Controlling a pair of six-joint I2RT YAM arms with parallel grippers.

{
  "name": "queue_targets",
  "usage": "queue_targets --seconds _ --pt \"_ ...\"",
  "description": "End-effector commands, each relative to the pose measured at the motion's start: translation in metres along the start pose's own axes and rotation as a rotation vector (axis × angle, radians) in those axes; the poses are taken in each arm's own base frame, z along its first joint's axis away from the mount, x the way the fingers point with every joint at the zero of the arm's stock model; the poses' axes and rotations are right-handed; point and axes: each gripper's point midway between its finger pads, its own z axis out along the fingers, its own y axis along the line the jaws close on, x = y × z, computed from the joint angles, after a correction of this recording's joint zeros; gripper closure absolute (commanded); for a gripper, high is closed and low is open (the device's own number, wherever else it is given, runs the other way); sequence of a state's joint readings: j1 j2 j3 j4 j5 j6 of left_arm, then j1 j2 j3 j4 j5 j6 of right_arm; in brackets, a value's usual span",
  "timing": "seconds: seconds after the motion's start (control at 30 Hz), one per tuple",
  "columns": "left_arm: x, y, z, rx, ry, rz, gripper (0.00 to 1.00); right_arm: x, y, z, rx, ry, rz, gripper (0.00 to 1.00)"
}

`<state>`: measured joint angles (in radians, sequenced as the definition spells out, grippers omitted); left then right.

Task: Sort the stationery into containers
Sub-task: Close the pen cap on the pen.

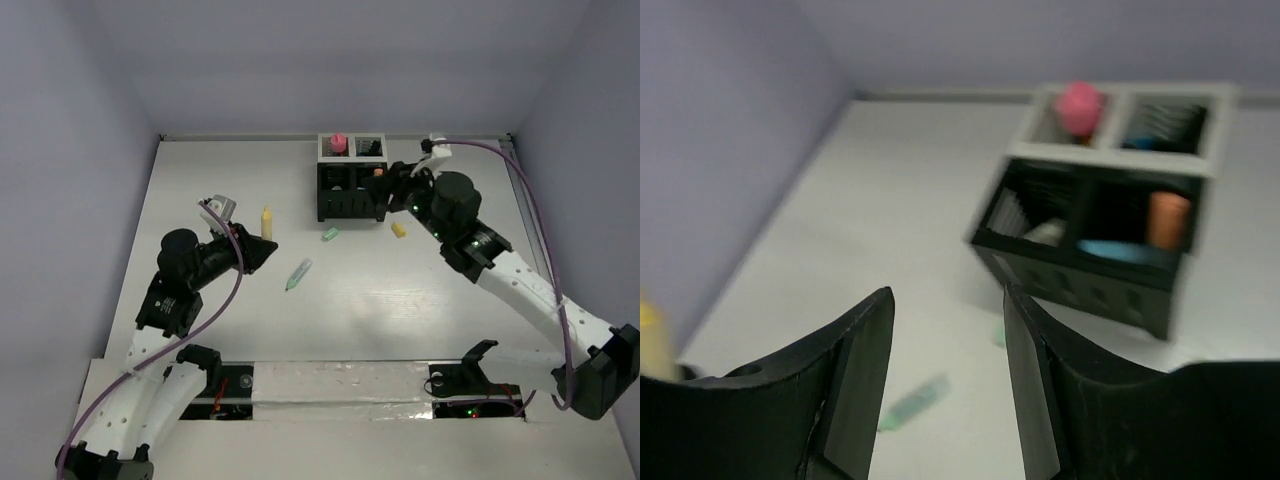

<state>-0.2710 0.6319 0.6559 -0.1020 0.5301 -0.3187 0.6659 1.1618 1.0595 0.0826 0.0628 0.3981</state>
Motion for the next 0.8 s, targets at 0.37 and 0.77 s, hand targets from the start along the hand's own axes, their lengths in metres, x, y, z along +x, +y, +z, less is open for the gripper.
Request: queue_targets --seconds 0.37,0.77 --pt "0.004 -0.021 0.000 0.068 0.001 0.050 1.00 0.137 -0.229 -0.039 0.419 0.591 0.052 0.45" --pt "0.004 -0.019 0.000 0.053 -0.001 0.053 1.00 0.181 -0.267 0.009 0.375 0.729 0.081 0.42"
